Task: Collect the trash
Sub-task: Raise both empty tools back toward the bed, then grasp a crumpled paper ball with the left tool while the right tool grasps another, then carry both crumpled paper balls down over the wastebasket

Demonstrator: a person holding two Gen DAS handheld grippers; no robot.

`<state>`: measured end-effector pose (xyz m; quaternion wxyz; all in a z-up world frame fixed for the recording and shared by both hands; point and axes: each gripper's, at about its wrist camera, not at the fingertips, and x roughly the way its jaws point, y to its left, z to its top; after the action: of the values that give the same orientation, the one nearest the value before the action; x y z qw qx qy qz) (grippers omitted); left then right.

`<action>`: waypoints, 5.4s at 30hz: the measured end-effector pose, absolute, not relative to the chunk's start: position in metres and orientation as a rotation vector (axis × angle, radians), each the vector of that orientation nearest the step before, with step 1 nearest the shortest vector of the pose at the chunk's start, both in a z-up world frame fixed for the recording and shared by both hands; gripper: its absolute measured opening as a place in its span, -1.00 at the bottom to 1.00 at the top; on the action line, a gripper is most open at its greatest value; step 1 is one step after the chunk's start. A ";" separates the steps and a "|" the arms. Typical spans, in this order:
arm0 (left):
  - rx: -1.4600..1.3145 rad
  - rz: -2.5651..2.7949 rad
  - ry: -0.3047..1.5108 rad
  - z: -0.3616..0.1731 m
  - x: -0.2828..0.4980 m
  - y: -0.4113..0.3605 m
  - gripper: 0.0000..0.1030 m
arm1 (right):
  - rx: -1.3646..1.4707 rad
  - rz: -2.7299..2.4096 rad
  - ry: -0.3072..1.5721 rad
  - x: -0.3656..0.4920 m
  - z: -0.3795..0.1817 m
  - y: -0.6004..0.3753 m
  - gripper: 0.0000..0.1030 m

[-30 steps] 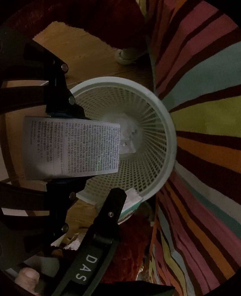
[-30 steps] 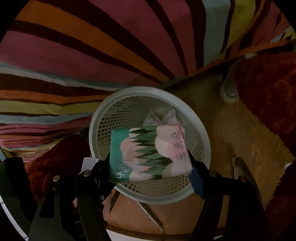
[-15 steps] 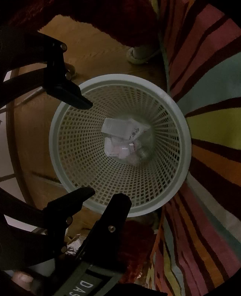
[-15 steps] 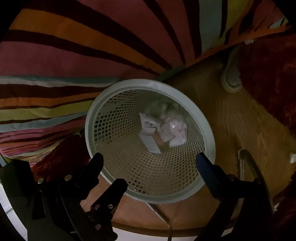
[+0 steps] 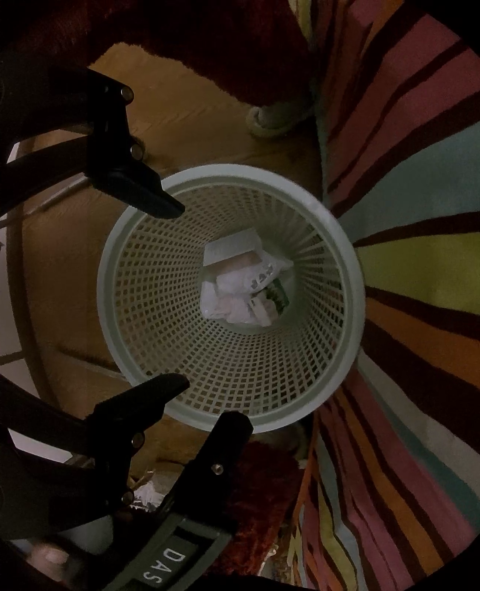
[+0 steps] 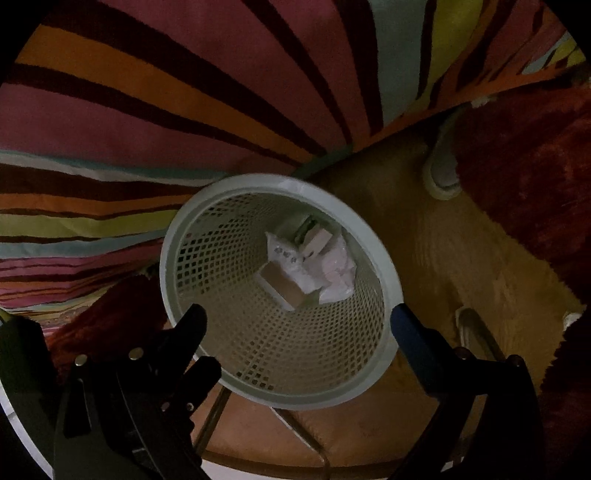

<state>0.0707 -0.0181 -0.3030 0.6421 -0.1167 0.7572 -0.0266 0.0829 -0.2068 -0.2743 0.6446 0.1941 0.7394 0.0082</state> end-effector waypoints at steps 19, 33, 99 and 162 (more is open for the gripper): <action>-0.255 -0.126 1.502 -0.220 0.070 -0.009 0.62 | 0.368 0.152 1.394 0.079 -0.182 -0.207 0.85; -0.169 -0.129 1.014 -0.079 0.095 0.021 0.62 | 0.232 0.260 0.871 0.106 -0.031 -0.216 0.85; -0.338 0.007 1.100 -0.080 0.464 0.037 0.00 | -0.401 0.356 0.764 0.367 -0.029 -0.100 0.30; -0.136 -0.186 1.081 -0.119 0.053 -0.005 -0.03 | 0.227 0.364 0.985 0.074 -0.072 -0.213 0.24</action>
<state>0.0527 -0.0048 -0.1187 0.8512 -0.0648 0.5134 -0.0881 0.0743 -0.2126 -0.0719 0.8593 0.1082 0.4690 0.1732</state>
